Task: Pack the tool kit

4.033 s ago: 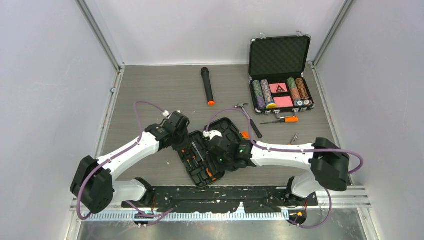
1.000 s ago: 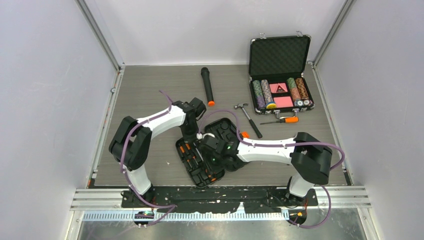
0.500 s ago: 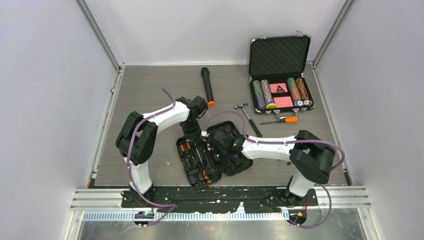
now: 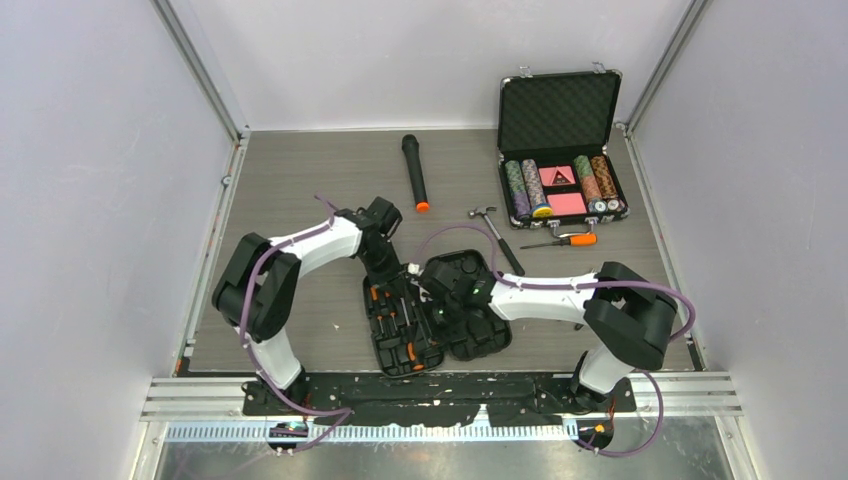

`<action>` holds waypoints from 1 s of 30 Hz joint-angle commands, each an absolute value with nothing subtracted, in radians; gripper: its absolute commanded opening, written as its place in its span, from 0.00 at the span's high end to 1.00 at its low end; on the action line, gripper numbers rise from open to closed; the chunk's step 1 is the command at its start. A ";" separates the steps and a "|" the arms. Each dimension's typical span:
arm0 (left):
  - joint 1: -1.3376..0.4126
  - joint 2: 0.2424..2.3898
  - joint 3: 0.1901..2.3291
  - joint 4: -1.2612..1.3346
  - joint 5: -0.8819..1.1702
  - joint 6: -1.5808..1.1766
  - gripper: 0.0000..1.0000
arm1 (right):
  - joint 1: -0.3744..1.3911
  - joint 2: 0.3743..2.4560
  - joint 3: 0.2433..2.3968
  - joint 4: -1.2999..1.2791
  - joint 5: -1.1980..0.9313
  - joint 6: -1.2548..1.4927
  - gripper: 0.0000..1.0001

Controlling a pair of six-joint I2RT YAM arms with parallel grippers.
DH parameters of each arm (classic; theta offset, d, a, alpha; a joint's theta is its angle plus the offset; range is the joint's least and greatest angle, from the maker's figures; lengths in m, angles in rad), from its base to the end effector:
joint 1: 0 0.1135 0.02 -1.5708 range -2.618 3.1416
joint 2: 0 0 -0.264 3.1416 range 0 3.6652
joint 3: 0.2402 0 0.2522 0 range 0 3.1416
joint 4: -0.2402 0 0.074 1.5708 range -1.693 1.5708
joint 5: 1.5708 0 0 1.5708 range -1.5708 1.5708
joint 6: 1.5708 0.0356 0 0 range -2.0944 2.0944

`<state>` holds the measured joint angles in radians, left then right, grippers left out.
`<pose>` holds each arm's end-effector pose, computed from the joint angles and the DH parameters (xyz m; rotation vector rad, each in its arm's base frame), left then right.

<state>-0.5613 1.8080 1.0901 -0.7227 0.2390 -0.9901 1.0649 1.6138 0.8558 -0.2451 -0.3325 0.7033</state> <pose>0.2665 -0.1775 0.1465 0.6237 -2.9764 0.3995 0.1393 0.2754 0.1617 -0.6564 2.8070 0.9559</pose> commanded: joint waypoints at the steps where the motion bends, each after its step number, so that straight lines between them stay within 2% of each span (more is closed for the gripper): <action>1: -0.646 1.940 0.920 -0.240 0.127 -1.065 1.00 | 1.075 1.656 0.826 -0.266 -0.162 0.673 0.94; 3: -0.644 1.866 0.953 -0.303 0.078 -1.026 0.96 | 1.075 1.642 0.838 -0.274 -0.137 0.667 0.95; 9: -0.627 1.670 1.012 -0.420 -0.042 -0.960 0.68 | 1.074 1.653 0.896 -0.320 -0.071 0.640 0.94; 12: -0.598 1.572 1.008 -0.437 -0.057 -0.951 0.57 | 1.075 1.665 0.911 -0.324 -0.058 0.642 0.94; 14: -0.567 1.485 1.006 -0.463 -0.069 -0.941 0.54 | 1.075 1.676 0.931 -0.326 -0.055 0.645 0.94; 19: -0.433 1.277 0.981 -0.513 -0.097 -0.891 0.37 | 1.076 1.700 0.987 -0.321 -0.060 0.650 0.94; 26: -0.283 1.040 0.927 -0.632 -0.143 -0.768 0.32 | 1.102 1.752 1.125 -0.335 -0.073 0.660 0.90; 30: -0.260 0.874 0.878 -0.683 -0.236 -0.658 0.23 | 1.128 1.781 1.194 -0.344 -0.084 0.669 0.87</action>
